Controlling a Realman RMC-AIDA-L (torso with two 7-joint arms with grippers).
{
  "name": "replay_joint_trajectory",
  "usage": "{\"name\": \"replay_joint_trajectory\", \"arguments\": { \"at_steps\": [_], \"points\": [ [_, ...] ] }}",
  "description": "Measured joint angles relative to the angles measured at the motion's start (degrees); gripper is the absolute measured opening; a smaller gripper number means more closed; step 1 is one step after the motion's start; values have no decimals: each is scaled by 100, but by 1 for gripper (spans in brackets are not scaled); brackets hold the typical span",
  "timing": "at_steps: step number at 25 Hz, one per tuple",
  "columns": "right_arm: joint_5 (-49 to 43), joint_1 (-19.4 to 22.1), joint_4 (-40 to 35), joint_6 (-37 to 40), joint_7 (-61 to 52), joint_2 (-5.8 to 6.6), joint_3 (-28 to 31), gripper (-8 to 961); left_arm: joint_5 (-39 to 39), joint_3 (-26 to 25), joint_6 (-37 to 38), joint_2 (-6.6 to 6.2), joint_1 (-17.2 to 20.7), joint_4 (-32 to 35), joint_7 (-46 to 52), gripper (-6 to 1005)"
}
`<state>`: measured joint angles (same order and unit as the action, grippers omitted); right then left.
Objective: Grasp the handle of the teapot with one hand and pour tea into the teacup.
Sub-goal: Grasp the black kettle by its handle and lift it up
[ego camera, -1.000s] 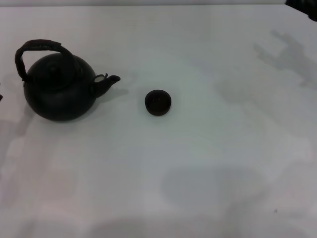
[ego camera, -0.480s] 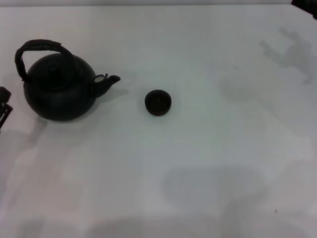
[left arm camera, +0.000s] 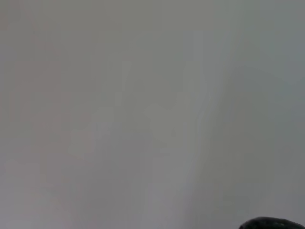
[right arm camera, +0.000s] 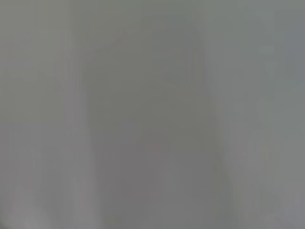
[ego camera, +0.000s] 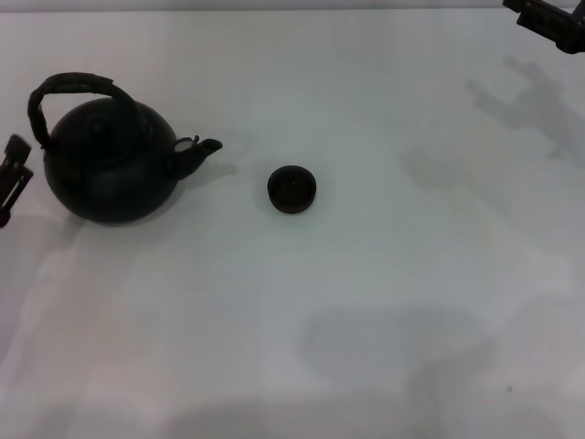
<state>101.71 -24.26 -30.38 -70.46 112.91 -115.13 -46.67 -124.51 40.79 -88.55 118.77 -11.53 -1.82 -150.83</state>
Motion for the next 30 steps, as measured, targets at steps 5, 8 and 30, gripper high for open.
{"name": "replay_joint_trajectory", "arguments": {
  "at_steps": [5, 8, 30],
  "points": [
    [22, 26, 3, -30, 5, -1, 21, 862, 14, 25, 452, -4, -250, 149, 168, 887],
    [27, 30, 36, -34, 43, -6, 24, 862, 27, 39, 664, -1, -393, 213, 265, 887],
    [104, -49, 85, 37, 149, -9, 49, 861, 230, 67, 1428, 3, -727, 285, 482, 887]
  ]
}}
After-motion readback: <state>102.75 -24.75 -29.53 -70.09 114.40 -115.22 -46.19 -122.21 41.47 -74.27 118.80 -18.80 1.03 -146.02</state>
